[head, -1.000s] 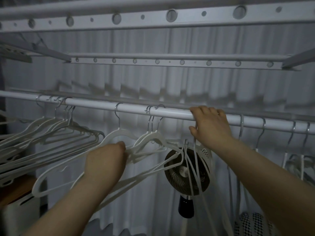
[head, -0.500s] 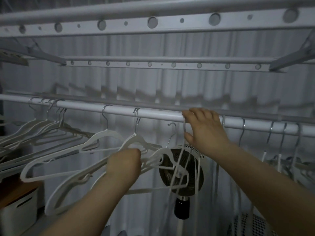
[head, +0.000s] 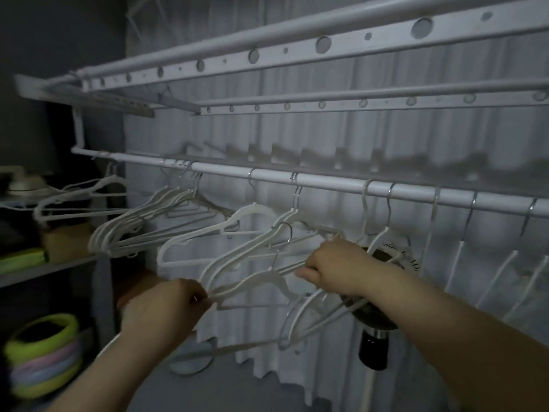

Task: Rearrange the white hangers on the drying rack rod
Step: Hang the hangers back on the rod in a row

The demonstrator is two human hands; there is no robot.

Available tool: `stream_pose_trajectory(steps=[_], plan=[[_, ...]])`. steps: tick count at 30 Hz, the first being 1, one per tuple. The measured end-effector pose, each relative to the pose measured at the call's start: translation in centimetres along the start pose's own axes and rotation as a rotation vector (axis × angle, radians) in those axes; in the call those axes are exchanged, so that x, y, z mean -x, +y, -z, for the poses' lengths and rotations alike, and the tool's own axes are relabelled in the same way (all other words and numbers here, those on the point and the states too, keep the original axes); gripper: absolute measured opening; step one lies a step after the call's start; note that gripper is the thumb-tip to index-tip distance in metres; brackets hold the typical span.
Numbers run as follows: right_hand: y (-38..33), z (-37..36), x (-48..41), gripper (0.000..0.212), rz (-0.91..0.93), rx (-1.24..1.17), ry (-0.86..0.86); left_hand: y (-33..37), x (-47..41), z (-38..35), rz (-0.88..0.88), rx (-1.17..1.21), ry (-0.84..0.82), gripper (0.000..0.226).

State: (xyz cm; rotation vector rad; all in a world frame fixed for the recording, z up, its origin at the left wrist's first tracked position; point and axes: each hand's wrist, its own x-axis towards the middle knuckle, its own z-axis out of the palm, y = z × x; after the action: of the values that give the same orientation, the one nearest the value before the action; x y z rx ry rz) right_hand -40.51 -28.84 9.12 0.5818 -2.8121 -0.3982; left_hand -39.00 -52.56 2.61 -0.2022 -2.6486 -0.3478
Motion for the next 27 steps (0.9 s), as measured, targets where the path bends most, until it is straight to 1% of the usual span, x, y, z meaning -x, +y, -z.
stream_pose_trajectory(steps=[3, 4, 6, 7, 8, 10, 11, 13, 15, 19, 21, 23, 25, 26, 27], plan=[[-2.5, 0.8, -0.1, 0.047, -0.013, -0.121, -0.034, -2.5, 2.0, 2.3, 0.024, 0.067, 0.024, 0.02], [-3.4, 0.9, -0.2, 0.049, -0.015, -0.178, -0.035, -3.3, 2.6, 3.0, 0.026, 0.094, 0.024, 0.018], [-5.5, 1.2, -0.4, 0.054, -0.018, -0.333, -0.019, -4.9, 3.9, 4.3, 0.039, 0.128, 0.013, 0.011], [-6.7, 1.2, -0.5, 0.053, -0.02, -0.433, -0.008, -5.7, 4.6, 4.9, 0.042, 0.136, 0.004, 0.011], [-8.1, 1.3, -0.7, 0.049, -0.017, -0.542, 0.006, -6.6, 5.4, 5.5, 0.037, 0.139, -0.001, 0.014], [-10.8, 1.6, -1.0, 0.033, 0.016, -0.732, 0.027, -8.4, 7.0, 6.6, 0.014, 0.15, -0.018, 0.016], [-12.0, 1.8, -1.0, 0.026, 0.031, -0.808, 0.021, -9.4, 7.8, 7.2, 0.006, 0.161, -0.038, 0.014], [-14.2, 2.4, -0.7, 0.019, 0.051, -0.922, -0.016, -11.3, 9.3, 8.2, 0.008, 0.201, -0.089, 0.012], [-16.0, 2.7, -0.2, 0.014, 0.055, -0.998, -0.044, -13.1, 10.4, 8.7, 0.008, 0.274, -0.116, 0.014], [-19.0, 2.9, 1.4, 0.01, 0.066, -1.095, -0.077, -15.1, 12.0, 8.7, -0.04, 0.393, -0.096, 0.03], [-20.0, 3.0, 2.3, 0.019, 0.092, -1.18, -0.088, -15.7, 12.2, 8.5, -0.047, 0.431, -0.079, 0.033], [-20.8, 3.1, 3.3, 0.026, 0.103, -1.264, -0.107, -15.9, 12.4, 8.1, -0.032, 0.461, -0.103, 0.027], [-21.5, 3.2, 4.1, 0.026, 0.083, -1.33, -0.137, -15.8, 12.3, 7.3, -0.011, 0.457, -0.133, 0.009], [-21.7, 3.3, 4.4, 0.026, 0.071, -1.346, -0.157, -15.5, 12.3, 6.8, 0.001, 0.434, -0.141, 0.014], [-21.9, 3.4, 4.6, 0.025, 0.059, -1.349, -0.18, -15.2, 12.3, 6.3, -0.002, 0.426, -0.148, 0.026]])
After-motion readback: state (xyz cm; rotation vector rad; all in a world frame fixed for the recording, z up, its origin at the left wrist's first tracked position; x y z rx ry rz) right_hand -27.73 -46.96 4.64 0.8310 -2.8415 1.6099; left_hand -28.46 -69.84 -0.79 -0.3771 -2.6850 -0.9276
